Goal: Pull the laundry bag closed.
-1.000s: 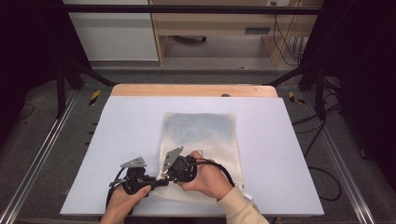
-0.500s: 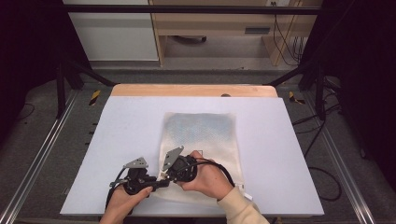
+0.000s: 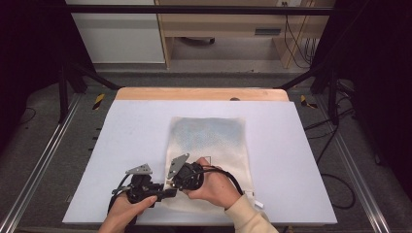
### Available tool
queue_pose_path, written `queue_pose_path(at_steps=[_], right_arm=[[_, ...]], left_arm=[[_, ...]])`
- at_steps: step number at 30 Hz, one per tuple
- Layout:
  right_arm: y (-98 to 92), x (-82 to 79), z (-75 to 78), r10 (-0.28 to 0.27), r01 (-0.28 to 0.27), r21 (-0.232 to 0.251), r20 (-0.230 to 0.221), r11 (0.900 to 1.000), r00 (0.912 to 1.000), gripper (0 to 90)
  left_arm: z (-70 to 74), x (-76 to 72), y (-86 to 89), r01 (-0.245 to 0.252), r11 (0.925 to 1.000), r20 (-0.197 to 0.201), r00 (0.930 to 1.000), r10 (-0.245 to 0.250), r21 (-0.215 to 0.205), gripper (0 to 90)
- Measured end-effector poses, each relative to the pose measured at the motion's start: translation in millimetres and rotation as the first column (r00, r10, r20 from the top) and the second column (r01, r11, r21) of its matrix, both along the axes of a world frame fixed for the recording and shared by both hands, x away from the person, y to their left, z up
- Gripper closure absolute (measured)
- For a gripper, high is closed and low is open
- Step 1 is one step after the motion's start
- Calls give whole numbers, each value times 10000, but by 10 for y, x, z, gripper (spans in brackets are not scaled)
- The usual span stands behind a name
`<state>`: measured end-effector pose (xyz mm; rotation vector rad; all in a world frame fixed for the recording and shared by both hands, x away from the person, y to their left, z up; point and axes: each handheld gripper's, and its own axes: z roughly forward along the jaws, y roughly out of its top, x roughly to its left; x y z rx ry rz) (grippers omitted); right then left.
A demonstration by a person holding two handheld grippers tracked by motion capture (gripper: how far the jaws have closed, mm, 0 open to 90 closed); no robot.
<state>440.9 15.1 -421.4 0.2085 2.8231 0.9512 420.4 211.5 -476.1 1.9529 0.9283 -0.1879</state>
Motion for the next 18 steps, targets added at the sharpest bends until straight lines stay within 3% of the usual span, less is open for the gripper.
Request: queue_pose_path(at_steps=[6, 10, 18], right_arm=[[3, 0, -9, 52, -52, 50, -27, 10000, 10000, 824], [6, -1, -13, 76, -76, 28, -10, 10000, 10000, 824], [-23, 7, -44, 44, -45, -170, -59, 9998, 10000, 825]], left_arm=[[7, 22, 59, -73, 9999, -85, 9999, 72, -151, 728], [19, 18, 46, -23, 10000, -3, 10000, 23, 20, 825], [58, 18, 78, -91, 9999, 65, 9999, 91, 56, 851]])
